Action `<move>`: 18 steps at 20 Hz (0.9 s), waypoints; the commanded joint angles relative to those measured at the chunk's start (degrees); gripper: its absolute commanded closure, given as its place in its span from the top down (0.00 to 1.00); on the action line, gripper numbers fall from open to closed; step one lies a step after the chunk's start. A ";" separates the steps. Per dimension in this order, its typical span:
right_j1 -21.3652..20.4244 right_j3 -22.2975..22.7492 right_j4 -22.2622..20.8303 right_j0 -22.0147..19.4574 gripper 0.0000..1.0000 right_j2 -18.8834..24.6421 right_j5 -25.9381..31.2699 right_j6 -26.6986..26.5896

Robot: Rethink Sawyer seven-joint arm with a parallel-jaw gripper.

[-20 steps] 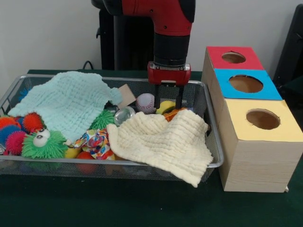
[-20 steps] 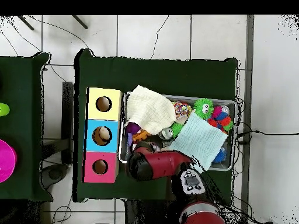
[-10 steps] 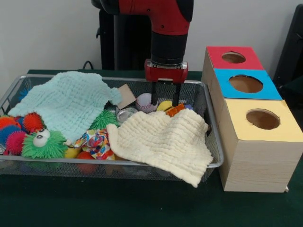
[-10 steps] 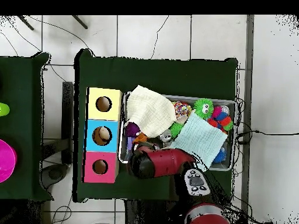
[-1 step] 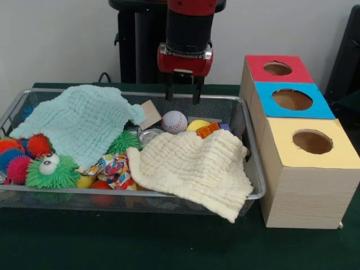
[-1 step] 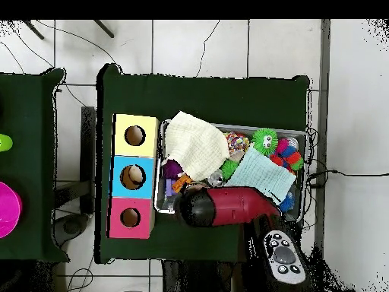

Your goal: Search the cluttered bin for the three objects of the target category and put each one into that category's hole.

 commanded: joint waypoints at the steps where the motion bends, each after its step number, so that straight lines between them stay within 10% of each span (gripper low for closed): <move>1: -5.67 -3.46 1.57 -3.81 1.00 8.39 12.70 -10.91; 18: 3.90 -10.01 -11.54 -8.50 1.00 8.51 7.95 -10.94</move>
